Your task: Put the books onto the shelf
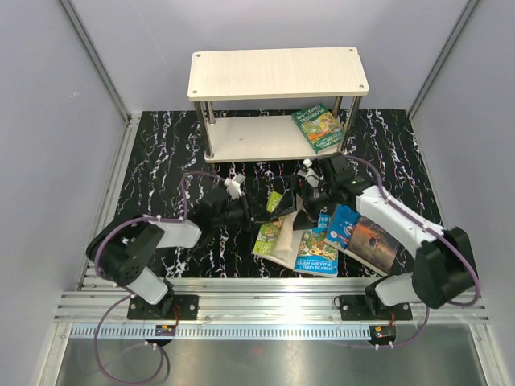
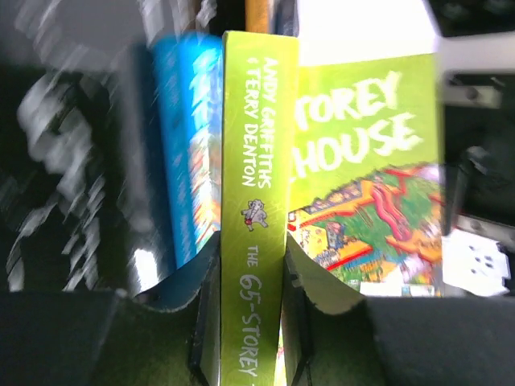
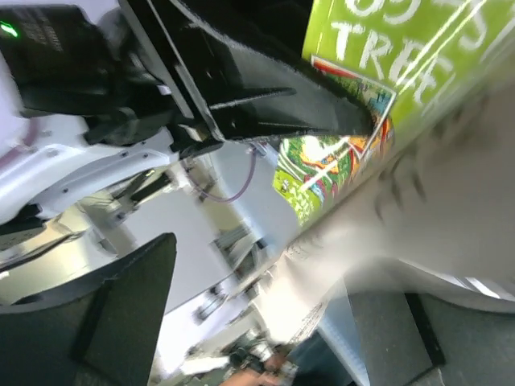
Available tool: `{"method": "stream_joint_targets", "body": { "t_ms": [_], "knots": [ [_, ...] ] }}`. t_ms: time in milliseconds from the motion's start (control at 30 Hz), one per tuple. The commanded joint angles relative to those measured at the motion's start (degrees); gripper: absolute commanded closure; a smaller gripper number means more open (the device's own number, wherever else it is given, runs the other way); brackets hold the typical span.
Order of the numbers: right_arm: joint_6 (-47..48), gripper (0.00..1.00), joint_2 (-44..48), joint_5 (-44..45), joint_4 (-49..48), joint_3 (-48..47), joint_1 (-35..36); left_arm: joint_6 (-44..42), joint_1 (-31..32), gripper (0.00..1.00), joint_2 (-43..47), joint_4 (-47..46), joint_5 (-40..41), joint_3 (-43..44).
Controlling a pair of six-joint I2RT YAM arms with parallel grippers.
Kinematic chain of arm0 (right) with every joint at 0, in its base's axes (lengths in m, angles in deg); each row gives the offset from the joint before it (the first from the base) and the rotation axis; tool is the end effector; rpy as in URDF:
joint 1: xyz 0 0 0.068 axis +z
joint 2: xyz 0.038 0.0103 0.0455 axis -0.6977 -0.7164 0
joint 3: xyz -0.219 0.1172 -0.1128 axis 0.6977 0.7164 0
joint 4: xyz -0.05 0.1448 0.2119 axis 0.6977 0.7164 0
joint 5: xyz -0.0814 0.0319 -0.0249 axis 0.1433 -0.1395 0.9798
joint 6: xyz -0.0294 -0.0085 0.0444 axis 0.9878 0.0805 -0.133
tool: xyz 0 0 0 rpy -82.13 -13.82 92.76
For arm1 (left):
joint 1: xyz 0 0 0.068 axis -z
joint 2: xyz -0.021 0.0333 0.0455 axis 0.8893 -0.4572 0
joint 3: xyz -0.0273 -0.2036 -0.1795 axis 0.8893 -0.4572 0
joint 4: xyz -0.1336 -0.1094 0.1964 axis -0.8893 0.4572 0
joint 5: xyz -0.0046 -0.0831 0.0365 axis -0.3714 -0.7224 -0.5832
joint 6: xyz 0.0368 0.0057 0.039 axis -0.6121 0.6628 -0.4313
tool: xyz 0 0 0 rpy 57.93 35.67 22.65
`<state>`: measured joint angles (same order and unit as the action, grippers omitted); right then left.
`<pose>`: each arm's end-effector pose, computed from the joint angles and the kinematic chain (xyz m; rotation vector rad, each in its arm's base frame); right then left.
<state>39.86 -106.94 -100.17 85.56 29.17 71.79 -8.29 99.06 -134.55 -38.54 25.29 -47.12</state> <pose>0.2395 0.1565 0.2400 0.0248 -2.6883 -1.5626 0.2141 -0.1809 0.1452 -0.2325 2.2645 -1.7063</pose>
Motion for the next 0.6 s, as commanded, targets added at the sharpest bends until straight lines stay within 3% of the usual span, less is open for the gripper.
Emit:
{"method": "stream_joint_targets", "body": {
  "t_ms": [0, 67, 133, 200, 567],
  "knots": [
    [10.6, 0.11, 7.5, 8.2, 22.6, -7.9, 0.1, -17.2, 0.0, 1.0, 5.6, 28.0, 2.8, 12.3],
    [11.6, 0.11, 11.8, 14.5, 31.7, -12.4, 0.1, -21.3, 0.0, 1.0, 5.4, 41.3, 7.0, 20.6],
    [12.5, 0.1, 15.3, 29.4, 43.3, -18.9, 0.0, -25.4, -0.1, 1.0, 3.6, 48.9, 10.6, 28.8],
    [12.3, 0.08, 17.9, 36.1, 46.7, -20.9, 0.0, -25.5, 0.0, 1.0, 2.1, 48.9, 10.8, 31.4],
    [10.7, 0.02, 26.2, 47.1, 56.4, -26.8, 0.0, -15.1, -0.3, 1.0, -17.7, 35.7, 5.3, 55.7]
  ]
}}
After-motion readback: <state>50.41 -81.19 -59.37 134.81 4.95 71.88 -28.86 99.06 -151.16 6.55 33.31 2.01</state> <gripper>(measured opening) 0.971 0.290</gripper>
